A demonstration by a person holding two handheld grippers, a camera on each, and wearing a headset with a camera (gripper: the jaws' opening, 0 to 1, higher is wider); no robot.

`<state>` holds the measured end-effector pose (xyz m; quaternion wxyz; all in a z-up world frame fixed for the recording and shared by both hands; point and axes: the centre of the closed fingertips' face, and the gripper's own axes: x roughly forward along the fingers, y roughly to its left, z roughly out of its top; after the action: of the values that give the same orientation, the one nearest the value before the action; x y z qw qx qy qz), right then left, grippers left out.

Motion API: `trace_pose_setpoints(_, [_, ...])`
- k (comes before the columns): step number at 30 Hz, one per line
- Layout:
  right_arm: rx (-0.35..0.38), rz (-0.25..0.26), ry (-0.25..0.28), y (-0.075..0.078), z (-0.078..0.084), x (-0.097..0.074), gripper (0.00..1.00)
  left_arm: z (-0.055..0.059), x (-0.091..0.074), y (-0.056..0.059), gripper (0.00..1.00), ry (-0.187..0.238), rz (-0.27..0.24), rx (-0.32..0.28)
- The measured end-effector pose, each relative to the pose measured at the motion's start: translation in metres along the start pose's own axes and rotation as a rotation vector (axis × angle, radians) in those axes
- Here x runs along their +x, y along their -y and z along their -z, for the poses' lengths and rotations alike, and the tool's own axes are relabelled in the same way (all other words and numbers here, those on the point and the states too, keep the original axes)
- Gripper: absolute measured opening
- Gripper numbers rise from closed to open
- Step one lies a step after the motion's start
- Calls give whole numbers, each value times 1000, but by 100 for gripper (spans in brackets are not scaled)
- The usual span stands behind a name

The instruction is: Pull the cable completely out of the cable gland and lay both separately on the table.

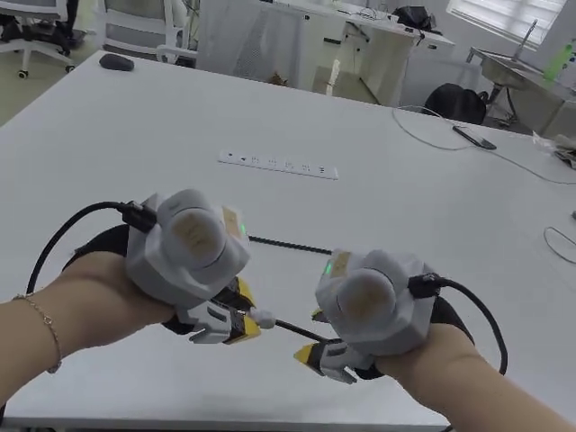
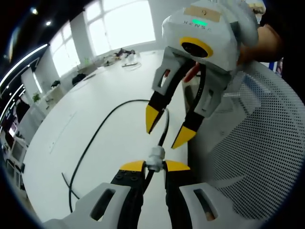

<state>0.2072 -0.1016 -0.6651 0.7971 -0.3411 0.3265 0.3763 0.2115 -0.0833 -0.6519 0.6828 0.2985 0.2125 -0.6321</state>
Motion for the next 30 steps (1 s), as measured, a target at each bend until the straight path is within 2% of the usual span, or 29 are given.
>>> trace_pose_setpoints(2, [-32,-15,26,-5,-6,0,22,-2,0,1,16,6,3,1])
trace_pose_setpoints(5, [-57,-8,21,-3,-4,-2,7,-3,2,3,16,5,12,12])
trace_pose_setpoints(7, [-52,-12,22,-3,-3,-2,4,-3,1,3,16,4,9,10])
trace_pose_setpoints(9, [-57,5,-11,1,4,-1,4,-1,1,0,16,-4,0,-2])
trace_pose_setpoints(14, [1,59,-171,15,40,-2,4,4,-1,-7,16,-21,-21,-14])
trace_pose_setpoints(15, [14,81,-231,21,53,-4,4,5,-2,-8,16,-25,-26,-15])
trace_pose_setpoints(17, [20,105,-306,27,70,-7,4,4,-3,-8,16,-20,-27,-22])
trace_pose_setpoints(18, [28,107,-321,28,74,-8,4,3,-3,-8,16,-17,-26,-25])
trace_pose_setpoints(20, [37,89,-312,24,72,-6,5,2,-2,-7,16,-14,-26,-23])
trace_pose_setpoints(21, [25,52,-271,16,64,-1,9,2,-2,-7,16,-18,-25,-20])
trace_pose_setpoints(23, [47,18,-185,6,45,4,25,3,-1,-6,16,-21,-23,-17])
trace_pose_setpoints(24, [55,-8,-119,1,29,6,33,3,-1,-5,16,-22,-21,-16])
trace_pose_setpoints(25, [34,-15,-77,-1,19,5,34,4,-1,-4,16,-22,-18,-12])
trace_pose_setpoints(26, [-12,-16,-23,-2,5,3,31,3,-1,-4,16,-20,-18,-8])
trace_pose_setpoints(27, [-39,-12,5,-3,-2,1,27,2,-1,-3,16,-18,-15,-5])
trace_pose_setpoints(29, [-57,-1,42,-2,-10,-1,21,1,0,-2,16,-12,-12,-2])
trace_pose_setpoints(30, [-53,-5,44,-4,-10,-3,19,1,0,-2,16,-11,-11,0])
